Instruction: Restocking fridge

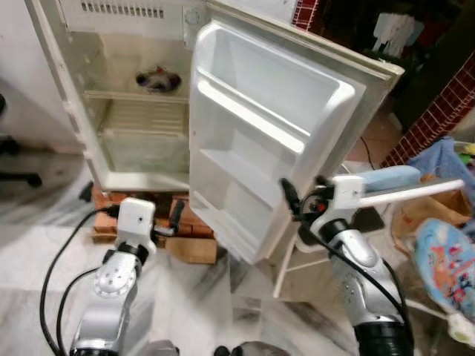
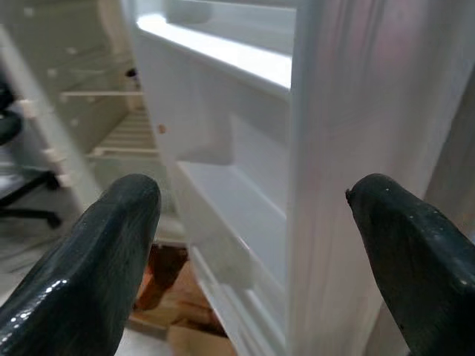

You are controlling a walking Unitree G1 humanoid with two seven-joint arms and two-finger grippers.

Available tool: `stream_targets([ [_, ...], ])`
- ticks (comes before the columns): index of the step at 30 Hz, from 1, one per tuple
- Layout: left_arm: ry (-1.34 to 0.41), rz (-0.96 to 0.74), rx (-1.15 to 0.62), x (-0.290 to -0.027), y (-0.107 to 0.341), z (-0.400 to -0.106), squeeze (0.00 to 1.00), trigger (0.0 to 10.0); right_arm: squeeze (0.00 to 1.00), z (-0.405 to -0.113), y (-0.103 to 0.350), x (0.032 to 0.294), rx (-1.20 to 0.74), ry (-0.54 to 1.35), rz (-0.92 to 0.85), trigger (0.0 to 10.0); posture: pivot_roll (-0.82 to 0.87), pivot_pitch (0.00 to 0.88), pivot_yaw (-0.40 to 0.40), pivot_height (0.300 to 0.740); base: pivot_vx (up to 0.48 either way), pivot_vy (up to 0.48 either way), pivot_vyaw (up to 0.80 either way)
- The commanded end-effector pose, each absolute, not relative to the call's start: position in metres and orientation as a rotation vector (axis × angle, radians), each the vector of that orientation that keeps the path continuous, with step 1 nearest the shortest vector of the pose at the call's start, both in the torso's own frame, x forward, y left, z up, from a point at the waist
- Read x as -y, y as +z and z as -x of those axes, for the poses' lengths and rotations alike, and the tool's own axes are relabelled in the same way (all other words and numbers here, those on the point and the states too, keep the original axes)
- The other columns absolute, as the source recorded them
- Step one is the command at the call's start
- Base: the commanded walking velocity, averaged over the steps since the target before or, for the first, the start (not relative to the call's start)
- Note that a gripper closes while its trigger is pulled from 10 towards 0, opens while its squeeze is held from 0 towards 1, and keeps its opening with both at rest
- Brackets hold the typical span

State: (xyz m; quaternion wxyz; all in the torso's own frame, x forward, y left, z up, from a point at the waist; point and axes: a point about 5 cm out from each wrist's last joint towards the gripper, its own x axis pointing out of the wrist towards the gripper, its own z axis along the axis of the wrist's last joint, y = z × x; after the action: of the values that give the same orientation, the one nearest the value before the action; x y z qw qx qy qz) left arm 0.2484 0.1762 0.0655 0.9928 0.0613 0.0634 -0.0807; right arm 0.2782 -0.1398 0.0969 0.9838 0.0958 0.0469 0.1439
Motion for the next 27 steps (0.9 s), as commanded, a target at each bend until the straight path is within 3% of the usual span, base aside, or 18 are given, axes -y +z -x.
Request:
stream_targets([
  [1,-0.184,-0.115,-0.114,-0.170,0.068,-0.250,0.00,10.0,0.00,-0.279,0.100,0.149,-0.085,0.263,-0.184,10.0,0.01,0.031,-0.101,0.740,0.000,-0.439,0.00],
  [13,-0.090,-0.086,-0.142,-0.181,0.067,-0.243,0.00,10.0,0.00,-0.284,0.102,0.147,-0.075,0.267,-0.175,10.0,0.03,0.031,-0.104,0.740,0.000,-0.340,0.00],
  [21,0.101,-0.028,-0.165,-0.206,0.067,-0.236,0.00,10.0,0.00,-0.302,0.115,0.154,-0.010,0.223,-0.158,10.0,0.04,0.038,-0.095,0.740,0.000,0.000,0.00],
  [27,0.081,-0.033,-0.206,-0.204,0.064,-0.233,0.00,10.0,0.00,-0.322,0.131,0.152,0.047,0.224,-0.137,10.0,0.05,0.040,-0.097,0.740,0.000,0.000,0.80],
])
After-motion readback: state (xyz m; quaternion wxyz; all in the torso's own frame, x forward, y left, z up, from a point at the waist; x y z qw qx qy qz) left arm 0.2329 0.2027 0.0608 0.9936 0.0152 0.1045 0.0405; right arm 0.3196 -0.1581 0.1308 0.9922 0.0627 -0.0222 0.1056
